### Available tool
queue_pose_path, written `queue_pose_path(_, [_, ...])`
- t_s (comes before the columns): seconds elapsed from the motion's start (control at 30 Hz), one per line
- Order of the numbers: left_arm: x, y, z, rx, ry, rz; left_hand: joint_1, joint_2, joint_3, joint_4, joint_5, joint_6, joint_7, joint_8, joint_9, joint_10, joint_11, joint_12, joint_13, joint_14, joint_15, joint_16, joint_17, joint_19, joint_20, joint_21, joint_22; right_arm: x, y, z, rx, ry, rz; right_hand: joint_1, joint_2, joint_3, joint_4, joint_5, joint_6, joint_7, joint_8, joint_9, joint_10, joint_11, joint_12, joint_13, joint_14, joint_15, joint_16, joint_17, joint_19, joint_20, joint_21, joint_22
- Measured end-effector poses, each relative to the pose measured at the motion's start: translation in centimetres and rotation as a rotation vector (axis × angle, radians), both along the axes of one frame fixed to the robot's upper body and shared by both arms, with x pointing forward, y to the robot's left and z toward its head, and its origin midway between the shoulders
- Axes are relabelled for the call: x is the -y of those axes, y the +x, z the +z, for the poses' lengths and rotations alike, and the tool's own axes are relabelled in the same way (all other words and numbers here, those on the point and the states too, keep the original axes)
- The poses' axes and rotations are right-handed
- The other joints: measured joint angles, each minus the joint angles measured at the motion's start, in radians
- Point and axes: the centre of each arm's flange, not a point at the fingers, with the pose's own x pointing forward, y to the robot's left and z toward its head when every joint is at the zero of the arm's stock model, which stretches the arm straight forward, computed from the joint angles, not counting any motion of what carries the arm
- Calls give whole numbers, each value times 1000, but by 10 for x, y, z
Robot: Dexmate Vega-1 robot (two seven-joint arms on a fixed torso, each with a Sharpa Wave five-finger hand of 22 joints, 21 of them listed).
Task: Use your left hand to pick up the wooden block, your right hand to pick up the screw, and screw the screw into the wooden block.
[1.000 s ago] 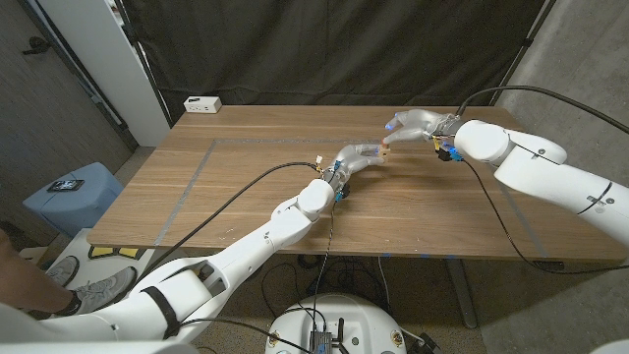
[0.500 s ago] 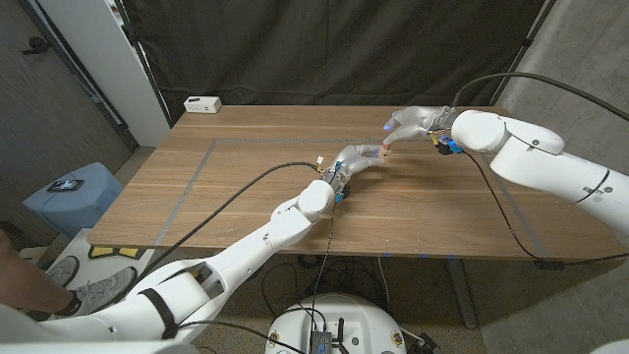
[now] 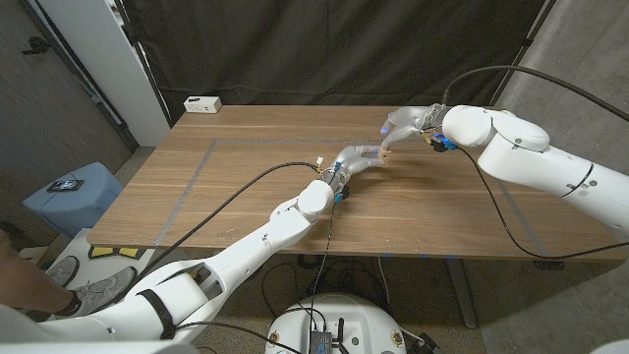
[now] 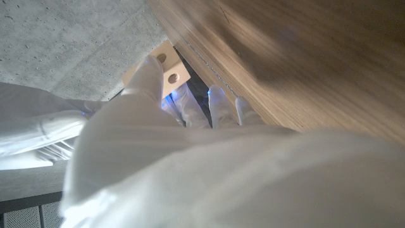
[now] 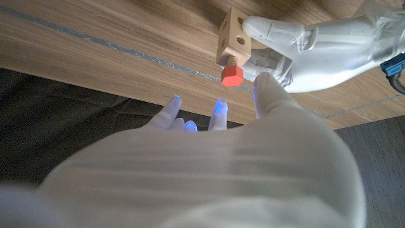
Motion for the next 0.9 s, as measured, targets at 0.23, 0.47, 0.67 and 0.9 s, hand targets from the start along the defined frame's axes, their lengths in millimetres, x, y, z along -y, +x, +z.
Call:
queue_pose_path(0.23, [0, 0, -1, 1, 4, 1, 0, 0, 0, 0, 0, 0, 0, 0, 0, 0, -1, -1, 0, 0, 0, 0, 0, 0, 0, 0, 0, -4, 1, 2, -18, -29, -15, 15, -2, 4, -4, 0, 0, 0, 0, 2, -11, 0, 0, 0, 0, 0, 0, 0, 0, 0, 0, 0])
queue_pose_path(0.47, [0, 1, -1, 0, 6, 3, 0, 0, 0, 0, 0, 0, 0, 0, 0, 4, -4, -3, -1, 0, 0, 0, 0, 0, 0, 0, 0, -5, 3, 4, -41, -51, -35, 17, -4, 4, -4, 0, 0, 0, 0, 2, -16, 6, 0, 0, 0, 0, 0, 0, -1, 9, 0, 0])
queue_pose_path(0.67, [0, 2, -1, 1, 7, 3, 0, 0, 0, 0, -2, 0, 0, 0, 0, 4, -4, -2, -1, 0, 0, 0, 0, 0, 0, 0, 0, -5, 5, 4, -56, -65, -52, 21, -8, 8, -1, 0, 0, 0, 0, 2, -16, 6, 0, 0, -4, 4, 0, 0, 0, 11, 0, 0])
queue_pose_path(0.9, [1, 2, 0, 8, 17, 4, 0, 0, -1, -1, 2, 0, 0, 0, -1, 3, -4, -2, -1, 0, 0, 0, 0, 0, 0, 0, 0, -6, 7, 5, -72, -75, -74, 21, -8, 8, 0, 0, 5, 5, 0, 2, -16, 6, 0, 0, -4, 7, 0, 0, -5, 16, 0, 0])
